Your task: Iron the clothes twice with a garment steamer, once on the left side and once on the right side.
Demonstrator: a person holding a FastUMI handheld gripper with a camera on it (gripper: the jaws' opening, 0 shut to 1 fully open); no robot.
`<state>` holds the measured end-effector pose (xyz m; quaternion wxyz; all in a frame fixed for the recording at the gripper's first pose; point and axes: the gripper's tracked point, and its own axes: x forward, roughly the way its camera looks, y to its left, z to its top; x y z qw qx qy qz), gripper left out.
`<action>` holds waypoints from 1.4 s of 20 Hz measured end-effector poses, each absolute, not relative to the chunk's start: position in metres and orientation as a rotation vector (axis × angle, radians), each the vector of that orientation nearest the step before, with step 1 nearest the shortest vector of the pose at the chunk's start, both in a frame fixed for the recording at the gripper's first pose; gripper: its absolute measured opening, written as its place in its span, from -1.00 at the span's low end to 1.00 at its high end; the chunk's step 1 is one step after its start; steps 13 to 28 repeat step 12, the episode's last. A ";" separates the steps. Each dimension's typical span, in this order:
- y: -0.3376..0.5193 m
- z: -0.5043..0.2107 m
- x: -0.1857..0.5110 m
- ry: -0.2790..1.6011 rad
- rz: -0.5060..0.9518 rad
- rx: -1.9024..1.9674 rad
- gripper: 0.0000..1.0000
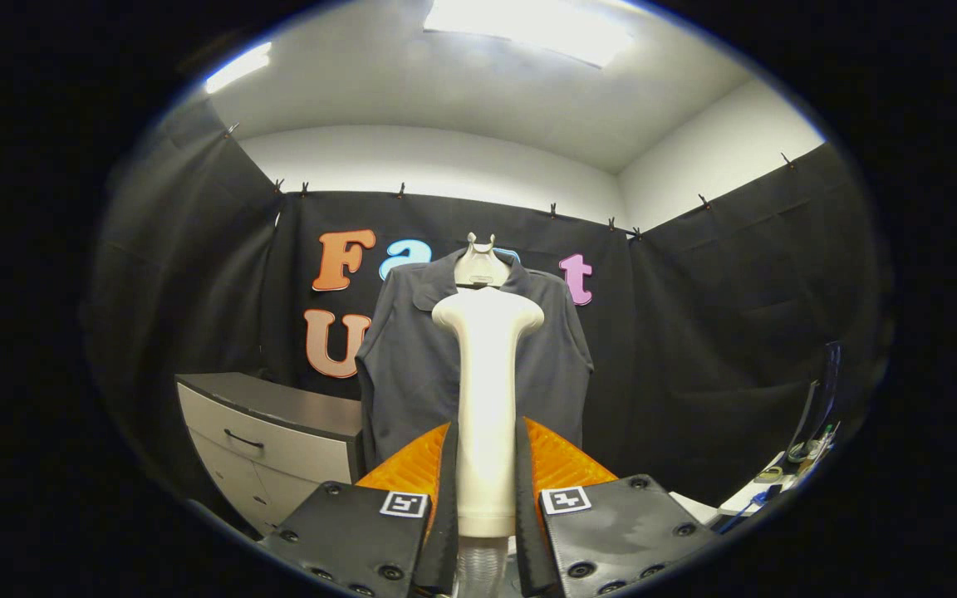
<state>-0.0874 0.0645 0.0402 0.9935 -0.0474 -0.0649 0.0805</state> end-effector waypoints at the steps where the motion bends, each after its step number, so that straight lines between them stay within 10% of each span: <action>1: 0.066 0.040 -0.089 -0.128 0.165 -0.092 -0.28; 28: 0.074 0.037 -0.092 -0.112 0.176 -0.068 -0.28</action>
